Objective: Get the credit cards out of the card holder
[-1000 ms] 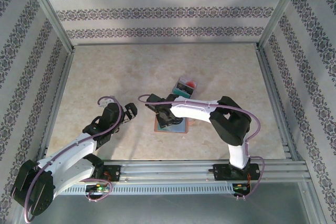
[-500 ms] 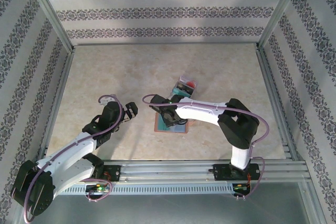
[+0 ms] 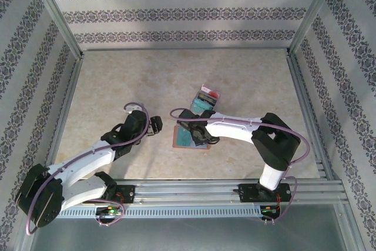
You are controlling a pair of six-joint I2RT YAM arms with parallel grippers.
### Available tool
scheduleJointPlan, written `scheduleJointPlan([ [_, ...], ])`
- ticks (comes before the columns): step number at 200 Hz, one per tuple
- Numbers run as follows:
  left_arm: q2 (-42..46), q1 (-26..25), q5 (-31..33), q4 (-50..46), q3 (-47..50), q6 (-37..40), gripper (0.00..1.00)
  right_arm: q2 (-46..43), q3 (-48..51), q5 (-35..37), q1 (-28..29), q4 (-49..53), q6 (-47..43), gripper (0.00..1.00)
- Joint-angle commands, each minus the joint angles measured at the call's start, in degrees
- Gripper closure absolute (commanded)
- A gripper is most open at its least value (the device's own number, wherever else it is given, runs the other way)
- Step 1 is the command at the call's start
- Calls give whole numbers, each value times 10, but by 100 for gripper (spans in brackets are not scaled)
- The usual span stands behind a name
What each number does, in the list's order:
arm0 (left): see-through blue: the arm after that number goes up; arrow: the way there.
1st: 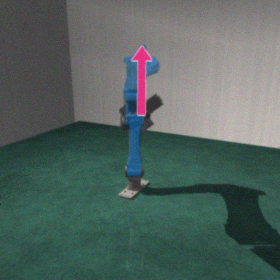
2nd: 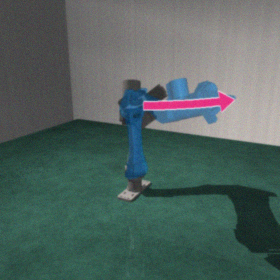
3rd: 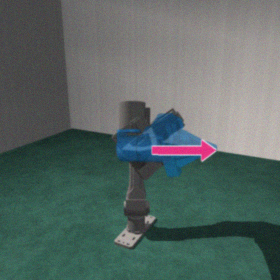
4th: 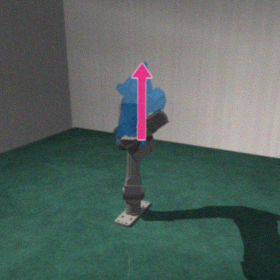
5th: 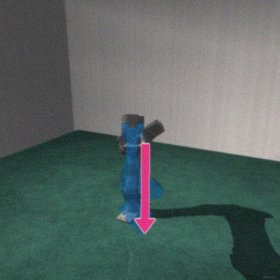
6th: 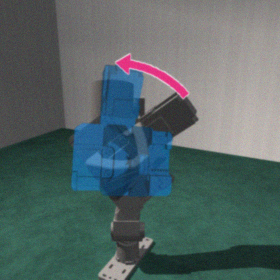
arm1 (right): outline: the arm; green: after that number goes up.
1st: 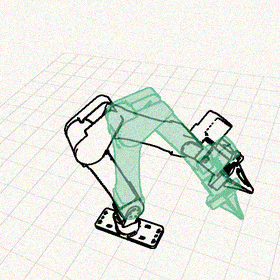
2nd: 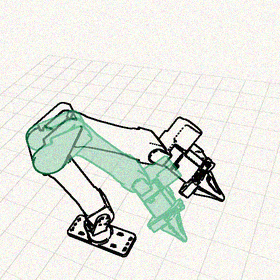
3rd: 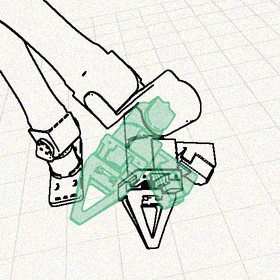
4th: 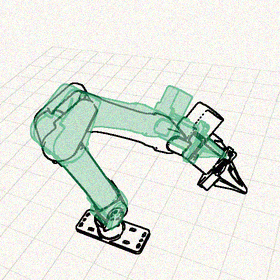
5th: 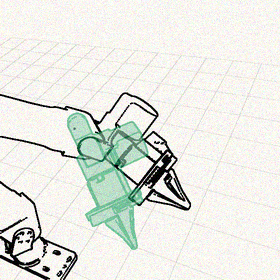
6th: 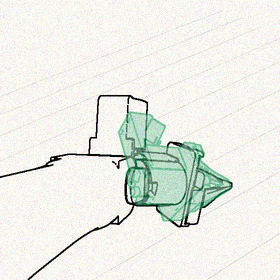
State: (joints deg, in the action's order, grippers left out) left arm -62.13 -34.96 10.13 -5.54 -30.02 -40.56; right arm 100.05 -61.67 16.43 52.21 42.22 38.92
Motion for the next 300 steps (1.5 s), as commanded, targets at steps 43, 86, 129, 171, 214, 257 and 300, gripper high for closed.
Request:
scheduleJointPlan([
  [43, -123, -68, -46, 69, -58, 41, 46, -37, 26, -14, -18, -27, 14, 49],
  [86, -231, -97, -133, 98, -105, 66, 70, -30, 28, -22, -19, -38, 14, 49],
  [129, -285, -113, -180, 113, -127, 69, 77, -61, 46, -20, -27, -42, 24, 49],
  [171, -314, -129, -210, 123, -149, 81, 78, -144, 85, -17, -55, -54, 34, 47],
  [214, -339, -139, -225, 125, -172, 91, 71, -279, 142, -9, -84, -94, 20, 15],
  [257, -354, -141, -236, 130, -183, 89, 58, -394, 188, -75, -135, -161, -7, 2],
  [300, -305, -140, -157, 117, -158, 68, 46, -415, 184, -131, -146, -189, -46, 2],
])
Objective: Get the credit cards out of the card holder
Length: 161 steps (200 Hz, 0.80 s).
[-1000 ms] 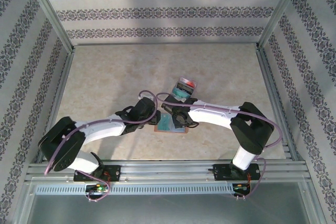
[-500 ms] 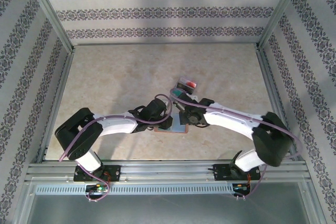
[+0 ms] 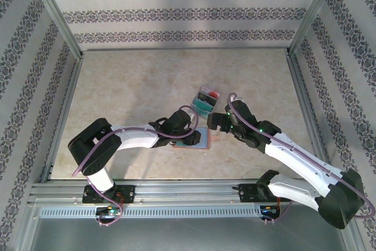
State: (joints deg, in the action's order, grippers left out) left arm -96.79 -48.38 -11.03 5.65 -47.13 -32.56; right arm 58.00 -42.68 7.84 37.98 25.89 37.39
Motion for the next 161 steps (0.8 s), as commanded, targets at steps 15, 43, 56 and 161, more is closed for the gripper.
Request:
scheduleJointPlan([
  [15, 73, -5, 100, -4, 32, -25, 38, 28, -20, -70, -3, -27, -43, 2],
  [43, 135, 4, 173, -29, 70, -51, 14, 77, -27, -92, 2, -58, -41, 2],
  [56, 163, 7, 209, -43, 85, -59, 1, 98, -34, -98, 8, -63, -37, 2],
  [161, 178, 56, 220, -129, 86, -66, 10, 288, -90, -180, 68, -119, 52, 64],
])
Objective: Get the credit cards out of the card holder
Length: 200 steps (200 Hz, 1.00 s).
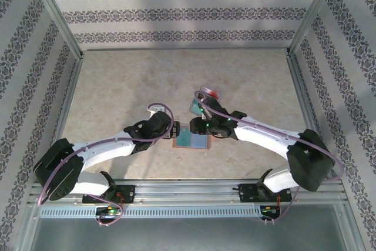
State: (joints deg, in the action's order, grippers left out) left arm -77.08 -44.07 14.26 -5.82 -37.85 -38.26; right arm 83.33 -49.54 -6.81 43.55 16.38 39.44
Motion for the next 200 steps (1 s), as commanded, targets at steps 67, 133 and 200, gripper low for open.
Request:
scheduleJointPlan([
  [67, -87, 26, -92, -6, -34, -12, 27, 127, -63, -34, 31, -1, 59, 63],
  [133, -99, 30, -84, -28, -40, -16, 24, 156, -65, -23, 30, 13, 67, 62],
  [200, -122, 30, -91, -51, -55, -2, 38, 168, -64, -23, 28, 11, 70, 63],
])
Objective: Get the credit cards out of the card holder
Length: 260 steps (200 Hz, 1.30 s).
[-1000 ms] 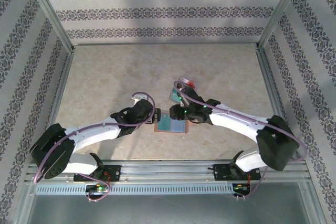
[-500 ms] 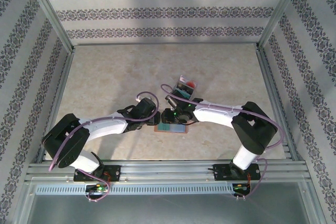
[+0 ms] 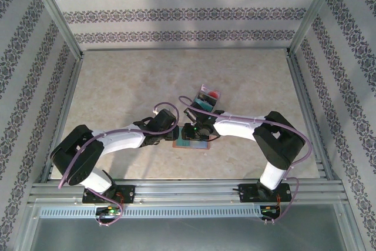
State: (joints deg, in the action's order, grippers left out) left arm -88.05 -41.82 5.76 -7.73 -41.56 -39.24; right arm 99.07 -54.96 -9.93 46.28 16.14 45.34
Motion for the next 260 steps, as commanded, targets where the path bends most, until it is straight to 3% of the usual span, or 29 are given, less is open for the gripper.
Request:
scheduleJointPlan([
  [1, -12, 8, -6, -33, -18, 9, 39, 10, -9, 8, 0, 13, 11, 63],
  [105, -54, 7, -61, -48, -27, 30, 59, 9, 6, -21, -15, -22, 24, 67],
  [260, -63, 6, -85, -38, -27, 28, 62, 29, -11, -17, -8, -5, 28, 64],
])
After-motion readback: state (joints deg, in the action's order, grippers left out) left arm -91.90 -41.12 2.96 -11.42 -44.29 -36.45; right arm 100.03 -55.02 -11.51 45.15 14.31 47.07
